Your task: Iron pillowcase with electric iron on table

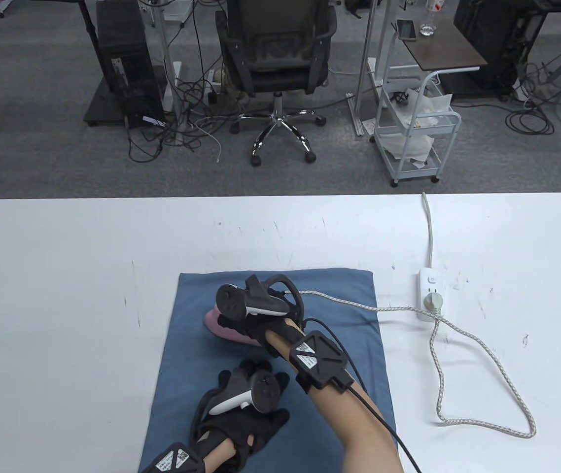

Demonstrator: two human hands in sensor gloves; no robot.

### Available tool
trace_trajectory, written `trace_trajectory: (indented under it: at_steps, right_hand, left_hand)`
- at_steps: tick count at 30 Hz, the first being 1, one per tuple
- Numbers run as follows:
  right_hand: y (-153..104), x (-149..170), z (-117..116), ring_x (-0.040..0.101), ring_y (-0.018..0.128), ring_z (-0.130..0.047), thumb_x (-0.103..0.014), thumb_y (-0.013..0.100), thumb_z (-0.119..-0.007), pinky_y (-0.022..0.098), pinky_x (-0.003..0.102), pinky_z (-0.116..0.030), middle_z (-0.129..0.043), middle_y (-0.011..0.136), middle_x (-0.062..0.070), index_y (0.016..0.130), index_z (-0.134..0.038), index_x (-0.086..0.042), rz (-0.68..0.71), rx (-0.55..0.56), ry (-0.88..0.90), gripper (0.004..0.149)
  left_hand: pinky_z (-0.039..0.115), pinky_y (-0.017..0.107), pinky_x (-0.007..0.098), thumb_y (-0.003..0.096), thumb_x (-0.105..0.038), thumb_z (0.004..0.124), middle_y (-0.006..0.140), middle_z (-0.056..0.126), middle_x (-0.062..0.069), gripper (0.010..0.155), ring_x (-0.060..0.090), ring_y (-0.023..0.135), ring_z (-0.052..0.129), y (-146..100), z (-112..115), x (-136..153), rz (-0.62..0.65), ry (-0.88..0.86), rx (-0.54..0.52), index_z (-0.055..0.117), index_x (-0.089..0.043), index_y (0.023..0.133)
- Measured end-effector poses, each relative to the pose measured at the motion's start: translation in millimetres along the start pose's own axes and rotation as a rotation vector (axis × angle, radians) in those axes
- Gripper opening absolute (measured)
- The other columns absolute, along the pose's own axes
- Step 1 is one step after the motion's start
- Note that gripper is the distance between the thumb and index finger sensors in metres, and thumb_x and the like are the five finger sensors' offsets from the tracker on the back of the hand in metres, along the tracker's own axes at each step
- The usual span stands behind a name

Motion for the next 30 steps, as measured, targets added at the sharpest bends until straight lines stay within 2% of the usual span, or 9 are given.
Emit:
trace_trajectory:
  at_steps: [3,8,19,30]
  right_hand:
    - [10.4,0.9,0.1,0.006,0.026,-0.095,-0.054,0.045,-0.074,0.035,0.035,-0.091,-0.092,0.048,-0.009,0.096,-0.067,-0.015,-0.07,-0.01,-0.014,0.064]
    - [2.7,4.4,1.1,0.004,0.024,-0.095,-0.055,0.046,-0.072,0.033,0.033,-0.093,-0.092,0.048,-0.009,0.096,-0.066,-0.014,-0.108,-0.027,-0.073,0.064]
    - [-55.9,63.9,4.7,0.006,0.024,-0.096,-0.054,0.046,-0.071,0.033,0.035,-0.093,-0.092,0.048,-0.007,0.096,-0.066,-0.011,-0.247,-0.03,-0.12,0.066]
    - [-128.4,148.9,10.7,0.007,0.026,-0.098,-0.054,0.046,-0.071,0.035,0.037,-0.093,-0.093,0.049,-0.006,0.096,-0.066,-0.011,-0.431,-0.057,-0.165,0.067]
  left_hand:
    - [-0.016,0.06,0.067,0.0481,-0.063,0.035,0.099,-0.035,-0.004,0.074,0.032,0.09,-0.036,-0.1,0.0,0.0,0.0,0.0,0.0,-0.017,-0.044,0.096]
    - [-0.016,0.06,0.067,0.0481,-0.063,0.036,0.099,-0.035,-0.004,0.074,0.032,0.09,-0.036,-0.1,-0.1,0.3,0.001,-0.001,0.0,-0.017,-0.044,0.096]
    - [-0.016,0.06,0.067,0.048,-0.063,0.035,0.099,-0.035,-0.004,0.074,0.033,0.09,-0.036,-0.1,-0.2,0.1,-0.001,0.002,0.0,-0.017,-0.044,0.096]
    - [-0.016,0.06,0.067,0.0481,-0.063,0.035,0.099,-0.035,-0.004,0.073,0.033,0.09,-0.036,-0.2,-0.3,0.0,-0.002,0.003,-0.001,-0.017,-0.044,0.096]
Point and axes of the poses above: the tracker on the back of each hand, its own x axis roughly to the little-finger side, its own y axis roughly from the wrist to the fingertips, z = x × y, the point moved 1 cm from there along y, roughly from the wrist to the fingertips
